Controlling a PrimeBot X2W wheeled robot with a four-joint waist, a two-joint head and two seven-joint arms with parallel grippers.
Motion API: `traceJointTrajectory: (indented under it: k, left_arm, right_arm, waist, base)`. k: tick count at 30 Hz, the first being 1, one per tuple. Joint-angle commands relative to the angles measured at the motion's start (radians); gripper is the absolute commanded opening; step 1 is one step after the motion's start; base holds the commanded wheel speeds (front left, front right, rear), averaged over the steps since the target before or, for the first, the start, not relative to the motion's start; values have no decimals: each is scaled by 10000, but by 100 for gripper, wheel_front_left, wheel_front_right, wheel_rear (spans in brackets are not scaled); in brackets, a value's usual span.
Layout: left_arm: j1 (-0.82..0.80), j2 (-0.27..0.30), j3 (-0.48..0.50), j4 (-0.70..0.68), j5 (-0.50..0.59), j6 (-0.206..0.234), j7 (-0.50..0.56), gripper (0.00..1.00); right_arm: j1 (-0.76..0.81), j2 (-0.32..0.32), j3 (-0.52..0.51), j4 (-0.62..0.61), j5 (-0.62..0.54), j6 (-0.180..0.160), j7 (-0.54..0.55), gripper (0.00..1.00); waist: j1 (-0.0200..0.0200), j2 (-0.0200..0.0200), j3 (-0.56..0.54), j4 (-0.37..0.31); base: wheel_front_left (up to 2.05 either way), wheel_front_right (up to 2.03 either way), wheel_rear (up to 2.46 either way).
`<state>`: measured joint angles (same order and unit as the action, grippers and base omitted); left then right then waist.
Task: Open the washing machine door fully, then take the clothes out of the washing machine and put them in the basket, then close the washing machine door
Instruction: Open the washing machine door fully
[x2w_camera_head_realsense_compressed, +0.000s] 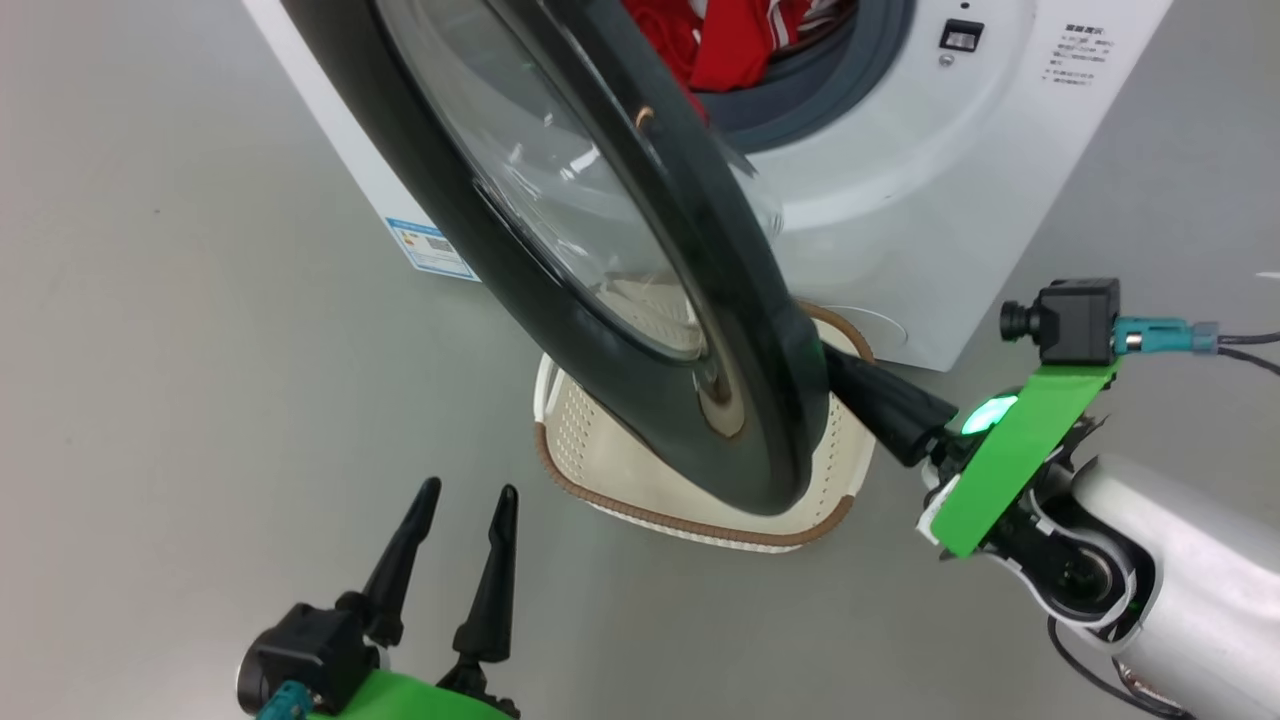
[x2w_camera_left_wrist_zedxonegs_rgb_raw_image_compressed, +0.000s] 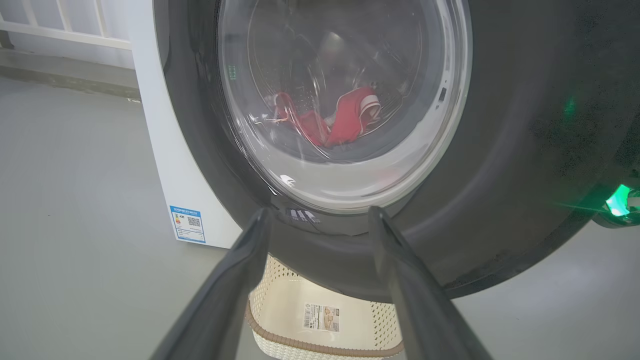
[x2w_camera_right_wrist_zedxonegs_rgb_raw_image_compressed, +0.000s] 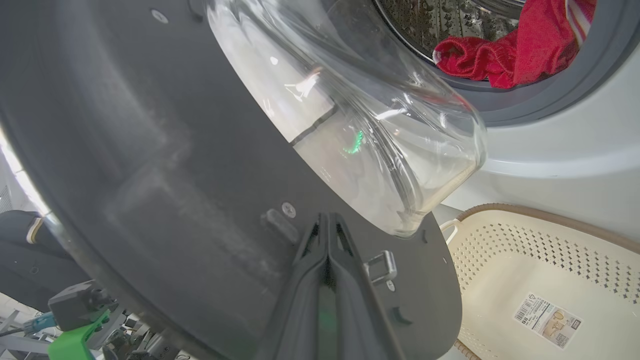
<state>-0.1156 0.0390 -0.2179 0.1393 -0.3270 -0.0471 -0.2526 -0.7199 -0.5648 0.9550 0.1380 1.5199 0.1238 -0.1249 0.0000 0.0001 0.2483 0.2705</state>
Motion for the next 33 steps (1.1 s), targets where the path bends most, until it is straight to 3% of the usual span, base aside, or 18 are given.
traceJointTrajectory:
  k: [1, 33]
  left_arm:
    - [109, 112, 312, -175, -6, 76, -92, 100]
    - [747, 112, 279, 1, -50, 367, -92, 100]
  right_arm:
    - [336, 52, 124, -360, 116, 69, -8, 0]
    - [343, 1054, 1735, -667, 319, 69, -44, 0]
  waist:
    - [0, -1, -129, 146]
    - [0, -1, -935, 2300]
  base:
    - [0, 0, 0]
    - [0, 0, 0]
